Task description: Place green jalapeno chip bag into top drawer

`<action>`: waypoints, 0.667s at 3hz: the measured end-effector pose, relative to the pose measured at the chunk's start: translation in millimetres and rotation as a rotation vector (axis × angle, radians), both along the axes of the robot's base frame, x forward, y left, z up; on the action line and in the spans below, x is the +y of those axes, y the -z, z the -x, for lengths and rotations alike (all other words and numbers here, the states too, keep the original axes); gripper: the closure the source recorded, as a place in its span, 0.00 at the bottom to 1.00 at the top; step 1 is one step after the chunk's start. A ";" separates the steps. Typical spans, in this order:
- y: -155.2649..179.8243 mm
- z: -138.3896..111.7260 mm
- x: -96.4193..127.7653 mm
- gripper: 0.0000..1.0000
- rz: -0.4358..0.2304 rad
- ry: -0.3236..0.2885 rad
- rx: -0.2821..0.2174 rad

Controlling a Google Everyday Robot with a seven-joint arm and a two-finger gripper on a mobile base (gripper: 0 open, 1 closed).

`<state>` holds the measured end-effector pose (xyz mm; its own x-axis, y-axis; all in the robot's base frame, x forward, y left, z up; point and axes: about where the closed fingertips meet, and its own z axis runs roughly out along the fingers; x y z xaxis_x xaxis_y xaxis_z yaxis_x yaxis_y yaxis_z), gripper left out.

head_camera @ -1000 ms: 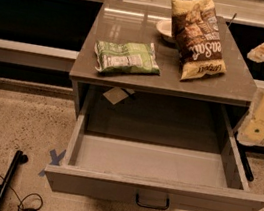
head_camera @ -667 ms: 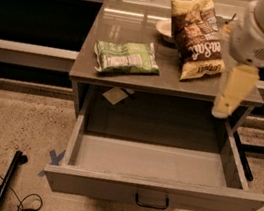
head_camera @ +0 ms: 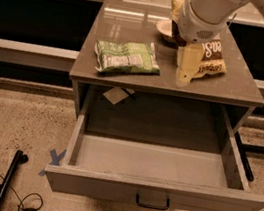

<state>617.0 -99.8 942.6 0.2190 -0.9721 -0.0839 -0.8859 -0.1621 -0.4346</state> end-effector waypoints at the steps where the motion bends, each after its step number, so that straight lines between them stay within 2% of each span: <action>1: 43.6 -53.0 47.7 0.04 -0.023 -0.073 0.060; 2: 67.6 -71.8 73.0 0.27 -0.041 -0.109 0.101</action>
Offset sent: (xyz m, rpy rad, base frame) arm 0.0936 0.1005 -0.0909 0.0643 0.1433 0.1487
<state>688.8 -26.8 875.0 0.3115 -0.9383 -0.1502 -0.9035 -0.2435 -0.3526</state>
